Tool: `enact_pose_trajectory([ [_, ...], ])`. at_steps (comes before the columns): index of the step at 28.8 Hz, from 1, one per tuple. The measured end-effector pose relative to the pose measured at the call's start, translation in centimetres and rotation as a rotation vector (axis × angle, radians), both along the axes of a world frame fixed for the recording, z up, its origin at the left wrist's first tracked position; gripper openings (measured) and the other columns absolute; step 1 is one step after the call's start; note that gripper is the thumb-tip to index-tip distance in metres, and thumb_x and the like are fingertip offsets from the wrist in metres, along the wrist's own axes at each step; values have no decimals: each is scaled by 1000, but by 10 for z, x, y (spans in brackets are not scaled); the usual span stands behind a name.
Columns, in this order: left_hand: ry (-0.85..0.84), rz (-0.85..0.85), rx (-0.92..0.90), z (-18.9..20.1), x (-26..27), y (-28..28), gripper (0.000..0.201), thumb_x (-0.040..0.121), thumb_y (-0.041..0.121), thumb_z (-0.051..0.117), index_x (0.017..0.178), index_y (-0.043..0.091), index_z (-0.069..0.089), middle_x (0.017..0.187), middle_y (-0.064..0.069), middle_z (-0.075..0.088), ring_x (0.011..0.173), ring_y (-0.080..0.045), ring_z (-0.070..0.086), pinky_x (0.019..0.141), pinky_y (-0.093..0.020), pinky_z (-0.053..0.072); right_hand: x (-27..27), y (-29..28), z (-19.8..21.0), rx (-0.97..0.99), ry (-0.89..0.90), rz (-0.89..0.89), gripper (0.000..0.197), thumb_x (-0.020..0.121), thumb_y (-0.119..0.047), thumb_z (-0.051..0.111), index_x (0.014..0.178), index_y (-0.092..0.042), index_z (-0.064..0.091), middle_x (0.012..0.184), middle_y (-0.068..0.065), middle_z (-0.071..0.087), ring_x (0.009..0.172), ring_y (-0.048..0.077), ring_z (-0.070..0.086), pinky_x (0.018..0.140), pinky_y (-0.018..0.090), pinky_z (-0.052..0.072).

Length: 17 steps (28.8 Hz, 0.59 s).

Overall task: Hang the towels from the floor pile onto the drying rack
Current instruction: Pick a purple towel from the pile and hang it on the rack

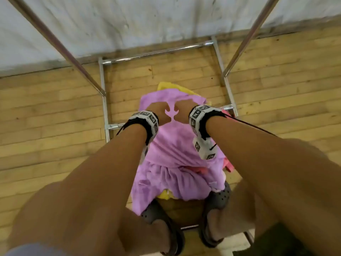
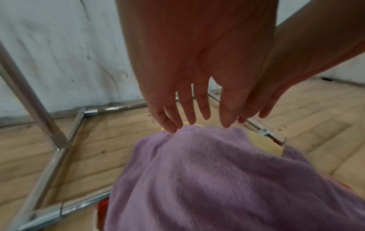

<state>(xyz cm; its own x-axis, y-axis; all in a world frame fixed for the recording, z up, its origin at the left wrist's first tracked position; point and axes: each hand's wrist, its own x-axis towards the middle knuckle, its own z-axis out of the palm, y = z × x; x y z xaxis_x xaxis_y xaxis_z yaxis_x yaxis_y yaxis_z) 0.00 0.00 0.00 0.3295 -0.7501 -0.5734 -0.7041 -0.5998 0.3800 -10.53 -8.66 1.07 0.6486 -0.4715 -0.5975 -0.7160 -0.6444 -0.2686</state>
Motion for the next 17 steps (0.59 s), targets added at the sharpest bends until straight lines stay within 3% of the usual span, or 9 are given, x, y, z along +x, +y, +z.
enact_pose_trajectory([
  [1,11,-3,45,-6,-2,1,48,90,22,65,136,16,53,140,-4,53,127,-23,51,100,-31,41,-1,1,-8,14,44,6,35,96,-24,54,127,-10,57,118,8,61,117,29,58,91,36,46],
  [5,31,12,96,-38,-13,7,55,86,18,68,138,19,50,142,-8,51,129,-26,49,101,-33,41,-9,5,-38,73,132,-22,40,96,-27,56,133,-10,52,133,10,57,121,30,56,94,34,46],
  [10,19,-32,143,-64,-25,13,57,81,14,71,135,22,54,134,-11,55,118,-31,56,93,-36,47,-17,15,-57,125,114,-73,40,87,-47,50,104,-13,62,117,14,65,107,33,62,91,37,50],
  [13,-14,-17,120,-70,-28,15,38,83,9,66,120,20,63,124,-10,62,112,-30,60,88,-34,47,-18,23,-59,135,92,-58,29,93,-25,56,118,-12,61,125,13,62,116,32,59,95,36,49],
  [17,5,83,64,-64,-27,16,29,85,3,55,106,19,69,114,-10,69,108,-31,61,92,-37,50,-21,27,-59,137,3,-63,30,94,-16,53,122,-11,62,126,13,62,118,33,58,97,35,46],
])
